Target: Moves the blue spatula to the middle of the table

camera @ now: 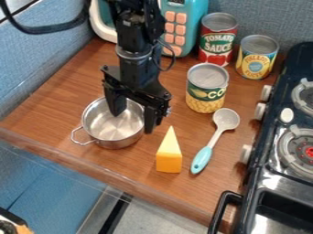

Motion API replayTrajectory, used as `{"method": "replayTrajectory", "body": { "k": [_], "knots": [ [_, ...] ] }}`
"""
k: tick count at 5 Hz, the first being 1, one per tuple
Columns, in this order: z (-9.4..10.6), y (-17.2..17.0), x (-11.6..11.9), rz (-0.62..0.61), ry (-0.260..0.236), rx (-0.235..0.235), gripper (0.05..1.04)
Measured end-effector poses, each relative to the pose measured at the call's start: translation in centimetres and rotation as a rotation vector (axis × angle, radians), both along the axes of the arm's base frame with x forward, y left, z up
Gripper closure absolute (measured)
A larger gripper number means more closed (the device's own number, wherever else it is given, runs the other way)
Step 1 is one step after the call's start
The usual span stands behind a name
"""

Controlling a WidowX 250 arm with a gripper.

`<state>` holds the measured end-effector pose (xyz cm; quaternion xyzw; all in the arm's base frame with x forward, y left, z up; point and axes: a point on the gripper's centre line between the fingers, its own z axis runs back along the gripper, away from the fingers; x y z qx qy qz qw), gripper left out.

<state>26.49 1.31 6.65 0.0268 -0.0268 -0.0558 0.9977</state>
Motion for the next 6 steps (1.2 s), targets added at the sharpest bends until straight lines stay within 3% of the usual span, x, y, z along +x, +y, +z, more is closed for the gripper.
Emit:
{"method": "replayTrajectory", "body": {
  "k": [1,4,5,6],
  "knots": [
    [-0.8,-0.1,-0.2,0.005,0.032,-0.001,0.083],
    [-0.7,-9.2,2.6,-0.198,0.000,0.041,0.083],
    [-1.9,-10.6,3.6,-0.226,0.008,0.024,0.083],
    [-3.9,-11.4,4.5,-0.230,0.046,0.001,0.083]
  ]
}}
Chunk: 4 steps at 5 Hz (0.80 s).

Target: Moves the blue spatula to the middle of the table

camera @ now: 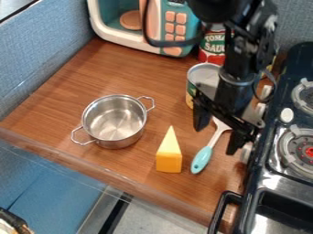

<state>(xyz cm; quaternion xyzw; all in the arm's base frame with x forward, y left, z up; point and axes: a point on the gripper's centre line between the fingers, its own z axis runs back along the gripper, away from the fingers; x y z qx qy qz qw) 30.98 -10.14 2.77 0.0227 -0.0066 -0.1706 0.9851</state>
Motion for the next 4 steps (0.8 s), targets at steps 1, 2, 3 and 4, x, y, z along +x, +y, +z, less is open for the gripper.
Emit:
{"method": "replayTrajectory", "body": {
  "k": [1,2,3,4],
  "knots": [
    [-1.5,-0.3,0.1,0.010,0.031,-0.017,0.083],
    [-3.1,0.5,0.0,0.040,0.071,-0.031,0.083],
    [-3.5,0.6,-1.0,0.031,0.075,-0.033,0.083],
    [-3.7,0.5,-1.9,0.023,0.060,-0.032,0.138]
  ]
}}
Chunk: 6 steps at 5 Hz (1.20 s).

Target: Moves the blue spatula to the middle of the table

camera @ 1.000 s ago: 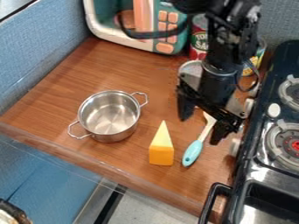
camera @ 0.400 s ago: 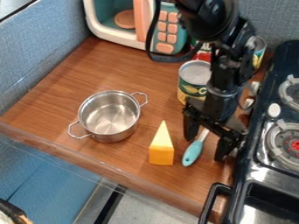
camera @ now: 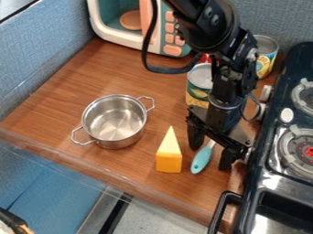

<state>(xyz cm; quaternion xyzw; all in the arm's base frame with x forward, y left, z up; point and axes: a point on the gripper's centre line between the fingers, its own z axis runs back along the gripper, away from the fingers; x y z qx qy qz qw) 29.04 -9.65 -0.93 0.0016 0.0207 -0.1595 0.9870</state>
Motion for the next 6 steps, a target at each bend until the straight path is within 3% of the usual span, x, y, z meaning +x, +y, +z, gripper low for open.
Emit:
{"method": "replayTrajectory", "body": {
  "k": [2,3,4,5,6],
  "knots": [
    [-0.2,-0.7,-0.7,-0.039,-0.011,0.027,0.673],
    [-0.1,-0.6,-0.7,-0.061,-0.010,0.040,0.775],
    [0.2,-0.3,-0.9,-0.079,0.007,0.057,0.775],
    [1.0,0.0,0.0,-0.092,-0.012,0.066,0.775],
    [3.0,1.1,2.6,-0.067,-0.076,0.082,0.775]
  ]
}}
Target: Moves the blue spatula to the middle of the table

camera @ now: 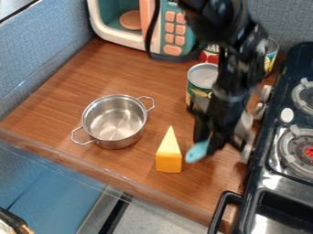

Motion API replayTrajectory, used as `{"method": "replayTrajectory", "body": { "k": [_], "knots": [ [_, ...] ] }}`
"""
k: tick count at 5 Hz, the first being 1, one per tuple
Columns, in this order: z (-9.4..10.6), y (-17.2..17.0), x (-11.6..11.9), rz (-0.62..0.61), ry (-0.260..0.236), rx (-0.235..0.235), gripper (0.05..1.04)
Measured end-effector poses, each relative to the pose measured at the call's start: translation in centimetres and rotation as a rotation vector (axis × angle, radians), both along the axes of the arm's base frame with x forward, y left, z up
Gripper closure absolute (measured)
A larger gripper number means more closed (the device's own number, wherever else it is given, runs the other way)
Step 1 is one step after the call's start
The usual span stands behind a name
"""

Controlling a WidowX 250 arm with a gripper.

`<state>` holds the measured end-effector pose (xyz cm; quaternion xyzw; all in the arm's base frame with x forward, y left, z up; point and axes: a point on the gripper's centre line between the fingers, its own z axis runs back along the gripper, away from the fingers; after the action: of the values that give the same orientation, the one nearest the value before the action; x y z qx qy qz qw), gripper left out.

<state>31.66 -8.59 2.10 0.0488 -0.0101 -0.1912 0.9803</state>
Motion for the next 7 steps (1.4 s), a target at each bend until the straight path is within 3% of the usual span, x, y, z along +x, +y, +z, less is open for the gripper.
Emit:
{"method": "replayTrajectory", "body": {
  "k": [3,6,7],
  "knots": [
    [1.7,1.4,2.9,0.063,-0.059,-0.037,0.775],
    [1.0,5.6,5.0,0.205,-0.070,-0.047,0.778],
    [0.5,7.5,4.6,0.246,-0.061,-0.015,0.778]
  ]
}}
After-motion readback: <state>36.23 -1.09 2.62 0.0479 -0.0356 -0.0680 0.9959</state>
